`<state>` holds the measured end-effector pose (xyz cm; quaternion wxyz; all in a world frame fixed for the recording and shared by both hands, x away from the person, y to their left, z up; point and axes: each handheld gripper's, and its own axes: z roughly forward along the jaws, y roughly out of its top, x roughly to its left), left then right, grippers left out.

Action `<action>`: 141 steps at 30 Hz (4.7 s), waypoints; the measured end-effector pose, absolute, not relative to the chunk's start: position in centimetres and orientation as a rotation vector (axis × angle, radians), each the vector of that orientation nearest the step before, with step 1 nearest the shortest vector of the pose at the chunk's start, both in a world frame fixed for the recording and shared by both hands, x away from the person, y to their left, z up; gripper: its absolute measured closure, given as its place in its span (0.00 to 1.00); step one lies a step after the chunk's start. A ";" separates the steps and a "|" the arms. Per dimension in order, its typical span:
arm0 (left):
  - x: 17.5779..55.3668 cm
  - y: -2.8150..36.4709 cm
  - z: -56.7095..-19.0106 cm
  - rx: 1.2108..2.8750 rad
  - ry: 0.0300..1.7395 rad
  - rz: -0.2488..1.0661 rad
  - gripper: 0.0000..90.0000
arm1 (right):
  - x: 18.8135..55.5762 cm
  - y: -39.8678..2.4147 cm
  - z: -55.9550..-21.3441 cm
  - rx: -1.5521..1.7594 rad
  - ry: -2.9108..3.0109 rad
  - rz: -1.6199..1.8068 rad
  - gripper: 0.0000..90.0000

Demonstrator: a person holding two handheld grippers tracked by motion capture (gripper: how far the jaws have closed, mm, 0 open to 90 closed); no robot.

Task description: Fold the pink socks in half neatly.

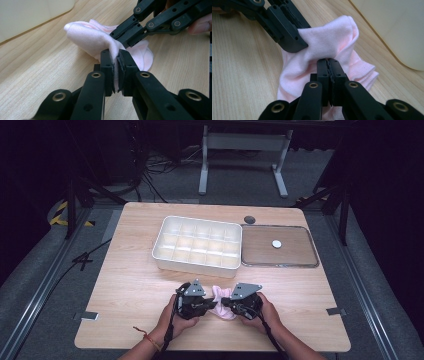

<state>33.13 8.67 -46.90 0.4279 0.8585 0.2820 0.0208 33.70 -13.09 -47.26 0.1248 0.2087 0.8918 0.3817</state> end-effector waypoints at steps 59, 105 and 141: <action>32.4 7.2 -45.1 2.180 0.624 0.196 0.89 | 33.4 -12.5 -47.0 0.605 2.614 1.092 0.95; 32.2 7.5 -45.3 2.197 0.623 0.177 0.91 | 32.9 -11.7 -46.9 0.580 2.645 1.103 0.96; 31.5 4.8 -45.8 2.315 0.495 0.232 0.86 | 34.3 -15.7 -46.6 0.697 2.642 1.065 0.84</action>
